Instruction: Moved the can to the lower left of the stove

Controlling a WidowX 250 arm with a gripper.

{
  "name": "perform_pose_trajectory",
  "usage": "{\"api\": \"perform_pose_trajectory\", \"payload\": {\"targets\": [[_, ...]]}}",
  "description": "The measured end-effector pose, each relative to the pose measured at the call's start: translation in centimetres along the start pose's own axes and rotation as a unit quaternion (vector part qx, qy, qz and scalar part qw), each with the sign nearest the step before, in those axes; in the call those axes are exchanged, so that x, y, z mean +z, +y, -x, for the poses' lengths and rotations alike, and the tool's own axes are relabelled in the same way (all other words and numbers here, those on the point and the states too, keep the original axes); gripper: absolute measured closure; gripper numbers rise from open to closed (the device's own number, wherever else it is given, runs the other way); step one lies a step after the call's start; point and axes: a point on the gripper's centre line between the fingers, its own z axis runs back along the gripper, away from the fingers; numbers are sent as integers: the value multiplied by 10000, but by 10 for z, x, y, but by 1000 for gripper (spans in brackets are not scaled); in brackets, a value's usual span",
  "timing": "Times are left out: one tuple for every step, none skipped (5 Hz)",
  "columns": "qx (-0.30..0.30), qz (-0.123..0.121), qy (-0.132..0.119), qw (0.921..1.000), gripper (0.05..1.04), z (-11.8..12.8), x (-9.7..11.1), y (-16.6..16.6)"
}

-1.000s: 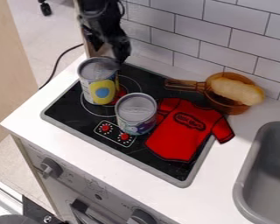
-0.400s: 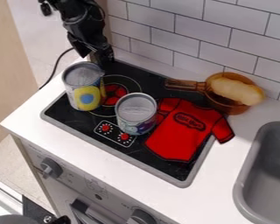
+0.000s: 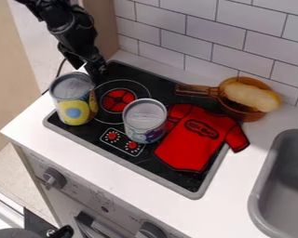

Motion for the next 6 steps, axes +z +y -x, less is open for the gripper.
{"api": "perform_pose_trajectory", "payload": {"targets": [[-170, 53, -107, 9998, 83, 6, 4, -2], [-279, 214, -56, 9994, 83, 15, 7, 1], [-203, 212, -168, 9994, 83, 7, 12, 5], [-114, 137, -415, 9990, 83, -10, 10, -1], [-183, -54, -784, 9967, 83, -43, 6, -19], [-411, 3, -876, 9953, 83, -63, -2, -46]]}}
